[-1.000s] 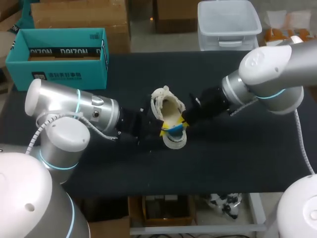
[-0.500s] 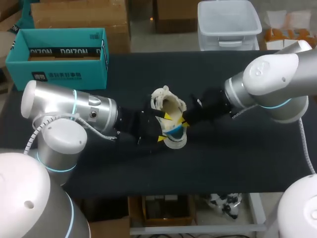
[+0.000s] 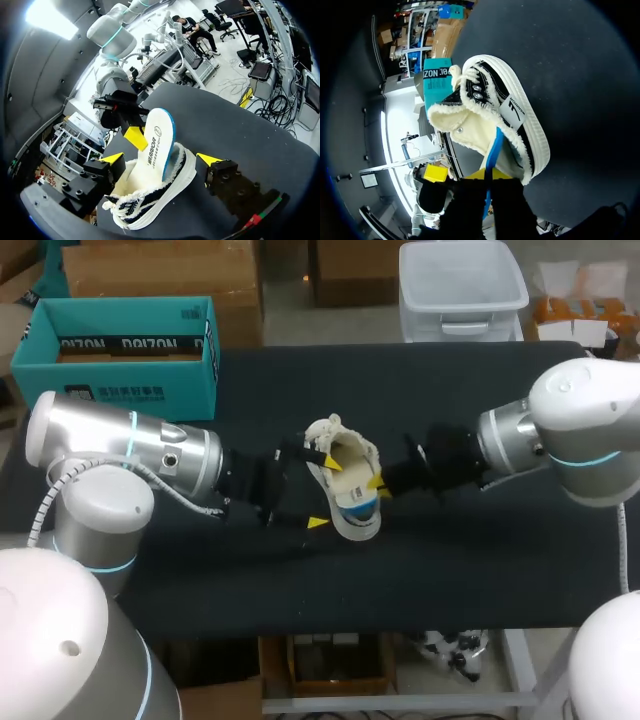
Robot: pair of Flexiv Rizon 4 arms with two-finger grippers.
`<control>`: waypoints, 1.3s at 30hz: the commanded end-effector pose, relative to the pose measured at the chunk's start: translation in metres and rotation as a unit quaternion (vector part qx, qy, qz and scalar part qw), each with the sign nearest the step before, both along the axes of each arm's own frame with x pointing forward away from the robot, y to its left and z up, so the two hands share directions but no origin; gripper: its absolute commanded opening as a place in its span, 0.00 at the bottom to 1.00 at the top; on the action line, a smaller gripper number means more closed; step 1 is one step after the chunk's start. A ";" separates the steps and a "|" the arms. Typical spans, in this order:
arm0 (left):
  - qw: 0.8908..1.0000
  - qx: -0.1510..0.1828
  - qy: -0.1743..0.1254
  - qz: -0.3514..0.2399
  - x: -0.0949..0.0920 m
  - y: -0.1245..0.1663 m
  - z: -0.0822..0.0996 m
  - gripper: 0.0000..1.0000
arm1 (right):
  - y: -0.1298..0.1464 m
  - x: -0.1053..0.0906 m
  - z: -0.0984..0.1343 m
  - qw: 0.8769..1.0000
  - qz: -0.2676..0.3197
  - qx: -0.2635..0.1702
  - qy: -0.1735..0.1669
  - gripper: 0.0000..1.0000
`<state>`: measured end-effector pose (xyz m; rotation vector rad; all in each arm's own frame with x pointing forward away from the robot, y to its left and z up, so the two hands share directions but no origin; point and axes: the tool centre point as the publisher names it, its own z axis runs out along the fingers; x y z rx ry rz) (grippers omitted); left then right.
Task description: Open the shoe tongue, take the insole out of the shoe, put the insole back into the shoe, and pack the shoe into the shoebox
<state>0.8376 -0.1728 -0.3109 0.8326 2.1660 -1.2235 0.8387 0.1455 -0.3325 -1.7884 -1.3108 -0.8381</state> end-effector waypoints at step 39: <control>1.000 0.002 0.012 0.006 -0.007 -0.003 -0.008 0.48 | 0.002 0.012 -0.004 0.999 0.018 0.016 0.038 0.00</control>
